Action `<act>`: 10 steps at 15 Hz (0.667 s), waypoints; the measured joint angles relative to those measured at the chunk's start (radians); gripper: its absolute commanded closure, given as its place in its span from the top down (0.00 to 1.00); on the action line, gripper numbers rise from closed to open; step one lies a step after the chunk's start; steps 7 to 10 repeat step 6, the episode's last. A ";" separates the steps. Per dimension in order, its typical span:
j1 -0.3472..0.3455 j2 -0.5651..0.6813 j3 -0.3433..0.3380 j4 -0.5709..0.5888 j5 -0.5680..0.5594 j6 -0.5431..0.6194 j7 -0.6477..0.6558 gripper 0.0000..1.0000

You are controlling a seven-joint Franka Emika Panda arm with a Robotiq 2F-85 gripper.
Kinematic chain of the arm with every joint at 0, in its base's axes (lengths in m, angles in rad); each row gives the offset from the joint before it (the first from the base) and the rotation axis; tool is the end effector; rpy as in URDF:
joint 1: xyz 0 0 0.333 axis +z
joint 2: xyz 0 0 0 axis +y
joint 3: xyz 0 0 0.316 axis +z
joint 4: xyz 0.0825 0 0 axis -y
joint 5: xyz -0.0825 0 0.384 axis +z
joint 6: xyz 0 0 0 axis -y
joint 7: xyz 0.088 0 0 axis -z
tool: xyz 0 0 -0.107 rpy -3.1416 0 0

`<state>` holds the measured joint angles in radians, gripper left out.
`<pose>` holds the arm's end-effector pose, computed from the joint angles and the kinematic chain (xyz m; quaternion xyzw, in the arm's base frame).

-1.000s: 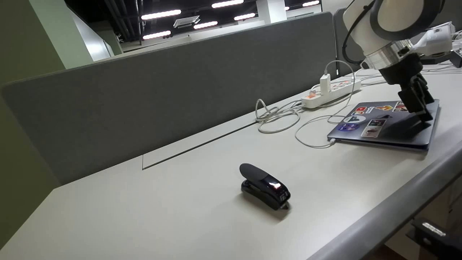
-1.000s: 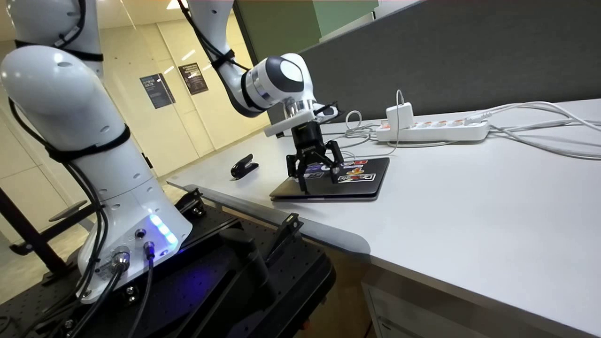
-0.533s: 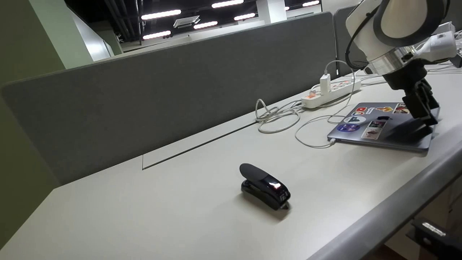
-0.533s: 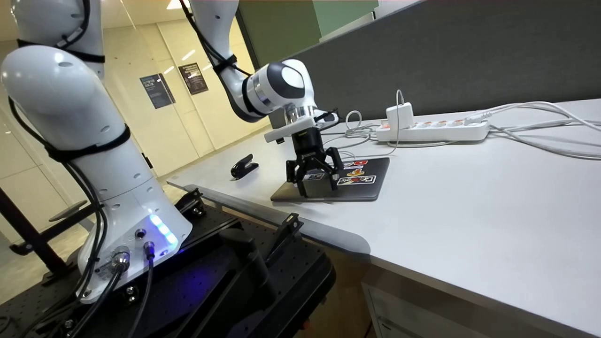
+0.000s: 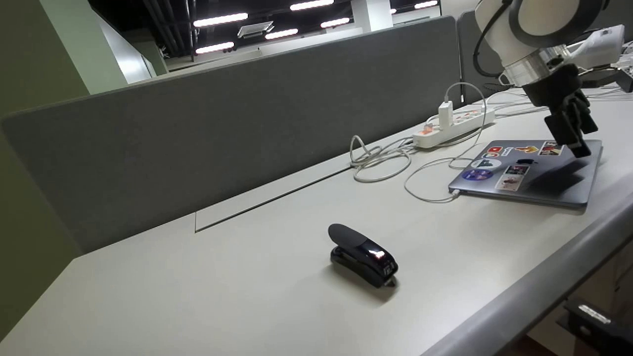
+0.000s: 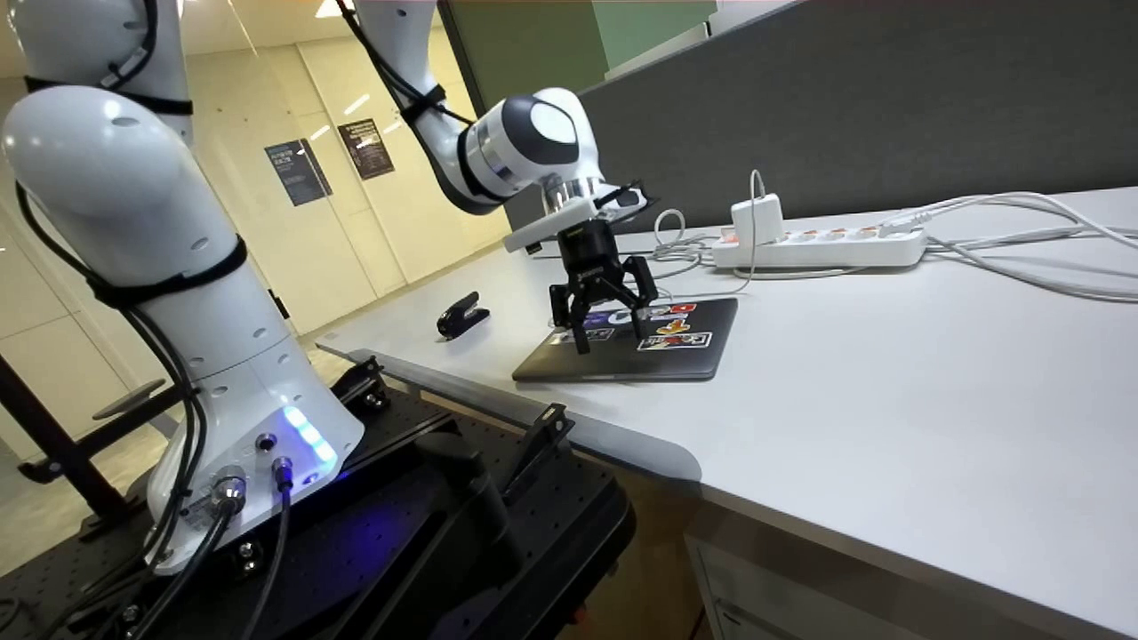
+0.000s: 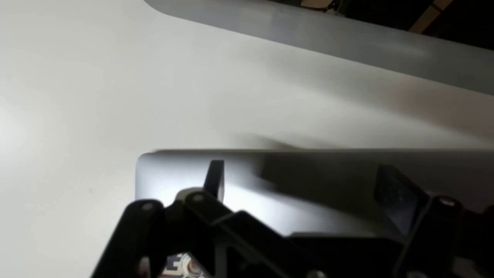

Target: Close the laptop

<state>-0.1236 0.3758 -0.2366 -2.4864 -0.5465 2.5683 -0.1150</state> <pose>0.4024 -0.1545 0.1259 0.9686 0.1291 -0.1780 0.1162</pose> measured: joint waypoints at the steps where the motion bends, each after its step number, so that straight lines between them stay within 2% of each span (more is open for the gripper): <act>1: 0.000 -0.025 -0.004 0.000 0.006 -0.013 0.002 1.00; 5: -0.007 -0.113 0.006 -0.005 0.092 -0.092 -0.045 1.00; 10: -0.007 -0.115 0.006 -0.005 0.092 -0.092 -0.045 1.00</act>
